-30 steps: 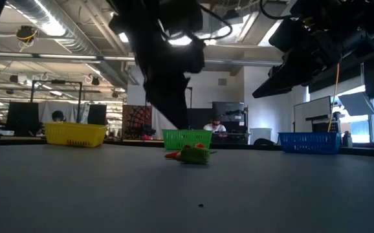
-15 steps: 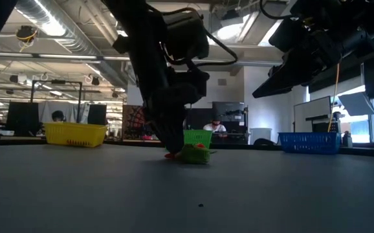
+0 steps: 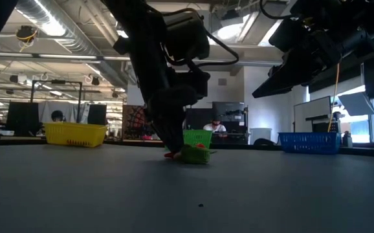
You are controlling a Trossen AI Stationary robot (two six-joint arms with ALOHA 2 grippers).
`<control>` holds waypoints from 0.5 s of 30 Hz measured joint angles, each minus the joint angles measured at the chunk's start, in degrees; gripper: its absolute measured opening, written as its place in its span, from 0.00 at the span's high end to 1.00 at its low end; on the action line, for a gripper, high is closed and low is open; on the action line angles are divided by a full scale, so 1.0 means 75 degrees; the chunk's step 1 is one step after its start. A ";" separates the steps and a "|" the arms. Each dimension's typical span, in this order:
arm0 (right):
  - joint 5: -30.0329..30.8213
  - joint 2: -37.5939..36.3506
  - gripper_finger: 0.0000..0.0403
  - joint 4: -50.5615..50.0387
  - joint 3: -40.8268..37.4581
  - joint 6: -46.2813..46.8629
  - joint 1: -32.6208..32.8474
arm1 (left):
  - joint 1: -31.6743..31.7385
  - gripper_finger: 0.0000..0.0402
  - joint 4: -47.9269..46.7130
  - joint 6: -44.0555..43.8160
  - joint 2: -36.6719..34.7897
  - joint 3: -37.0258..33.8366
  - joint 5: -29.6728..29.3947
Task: Sort produce into baskets
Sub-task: Put the red chili pepper into the yellow basket
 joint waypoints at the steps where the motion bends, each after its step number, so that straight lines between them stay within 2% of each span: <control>1: 0.0000 0.0000 0.51 0.0003 0.0000 0.0000 0.0000 | 0.0000 0.84 0.0003 0.0039 -0.0002 0.0000 -0.0003; 8: 0.0000 0.0000 0.51 0.0003 0.0000 0.0000 0.0000 | 0.0000 0.93 -0.0003 0.0062 -0.0002 0.0001 0.0000; 15: 0.0000 0.0002 0.51 0.0000 0.0000 0.0000 0.0000 | 0.0000 0.91 -0.0072 0.0065 -0.0055 0.0000 0.0006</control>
